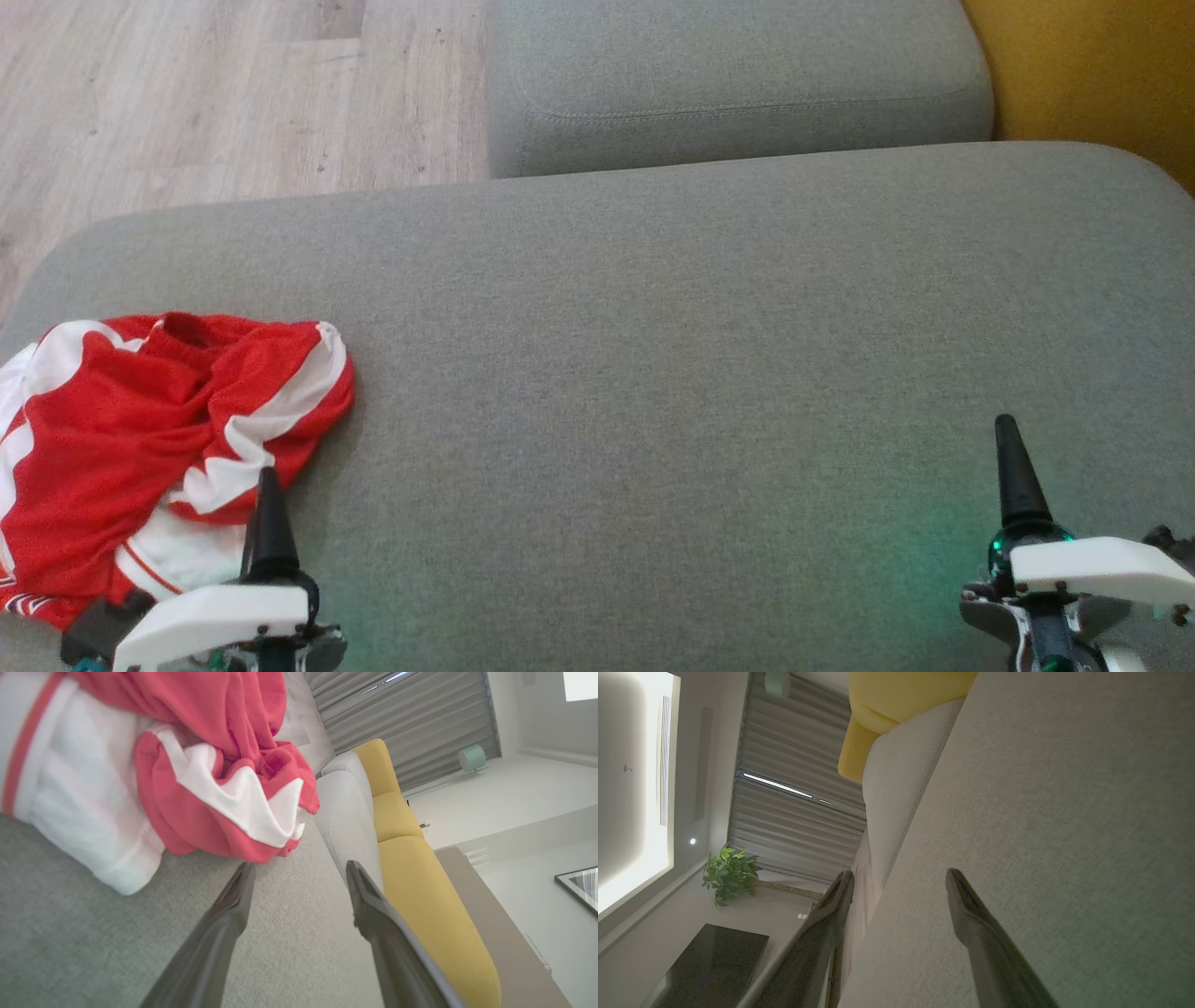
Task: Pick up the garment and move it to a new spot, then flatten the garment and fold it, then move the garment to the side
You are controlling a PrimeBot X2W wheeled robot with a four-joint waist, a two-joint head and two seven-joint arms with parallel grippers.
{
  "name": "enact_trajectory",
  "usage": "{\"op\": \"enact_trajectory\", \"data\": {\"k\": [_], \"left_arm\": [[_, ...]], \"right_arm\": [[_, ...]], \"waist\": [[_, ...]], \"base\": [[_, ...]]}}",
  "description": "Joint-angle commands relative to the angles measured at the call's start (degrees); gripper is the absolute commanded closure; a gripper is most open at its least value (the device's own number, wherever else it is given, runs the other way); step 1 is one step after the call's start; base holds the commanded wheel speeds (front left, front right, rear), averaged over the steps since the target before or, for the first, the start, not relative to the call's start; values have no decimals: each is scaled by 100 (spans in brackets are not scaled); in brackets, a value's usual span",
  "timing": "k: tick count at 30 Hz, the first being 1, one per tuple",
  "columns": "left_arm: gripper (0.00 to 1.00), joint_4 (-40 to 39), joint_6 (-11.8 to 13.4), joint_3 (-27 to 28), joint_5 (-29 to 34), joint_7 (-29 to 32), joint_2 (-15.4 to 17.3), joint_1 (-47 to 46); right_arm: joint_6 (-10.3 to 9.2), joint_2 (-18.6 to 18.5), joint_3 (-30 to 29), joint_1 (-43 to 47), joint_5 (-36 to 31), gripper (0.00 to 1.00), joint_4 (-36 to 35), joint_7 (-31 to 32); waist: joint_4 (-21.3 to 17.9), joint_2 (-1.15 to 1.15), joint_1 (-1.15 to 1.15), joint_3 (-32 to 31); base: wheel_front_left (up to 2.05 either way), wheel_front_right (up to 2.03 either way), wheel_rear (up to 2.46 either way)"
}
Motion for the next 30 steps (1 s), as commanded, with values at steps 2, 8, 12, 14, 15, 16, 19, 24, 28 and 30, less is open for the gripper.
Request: {"op": "enact_trajectory", "data": {"k": [2, 8, 12, 14, 15, 16, 19, 24, 28, 30], "left_arm": [[0, -242, 59, -21, 332, -102, 29, -132], [0, -343, 150, -178, 897, -203, 35, -125], [0, -376, 187, -233, 1102, -254, 35, -114], [0, -388, 204, -269, 1246, -287, 36, -109], [0, -397, 212, -285, 1318, -304, 36, -107], [0, -405, 220, -298, 1388, -321, 36, -104], [0, -425, 241, -336, 1593, -371, 37, -90], [0, -450, 276, -400, 1951, -455, 38, -62], [0, -499, 311, -449, 2246, -522, 39, -30], [0, -524, 326, -476, 2395, -556, 39, -9]], "right_arm": [[-1, -31, 96, -190, -272, 0, -259, -103], [-1, -34, 206, -175, -752, 0, -340, -205], [-2, -35, 249, -164, -974, 0, -381, -256], [-2, -36, 274, -155, -1132, 0, -410, -289], [-2, -37, 289, -151, -1212, 0, -423, -306], [-2, -37, 305, -147, -1291, 0, -435, -323], [-2, -38, 355, -135, -1536, 0, -463, -373], [-2, -41, 445, -102, -1915, 0, -509, -458], [-2, -42, 523, -86, -2212, 0, -545, -526], [-2, -43, 559, -78, -2360, 0, -561, -560]], "waist": [[1, 0, 0, -10], [9, 0, 0, -38], [17, 0, 0, -56], [24, 0, 0, -68], [27, 0, 0, -75], [30, 0, 0, -82], [39, 0, 0, -102], [52, 0, 0, -138], [54, 0, 0, -162], [54, 0, 0, -176]], "base": [[0, 0, 0], [0, 0, 0], [0, 0, 0], [0, 0, 0], [0, 0, 0], [0, 0, 0], [0, 0, 0], [0, 0, 0], [0, 0, 0], [0, 0, 0]]}}
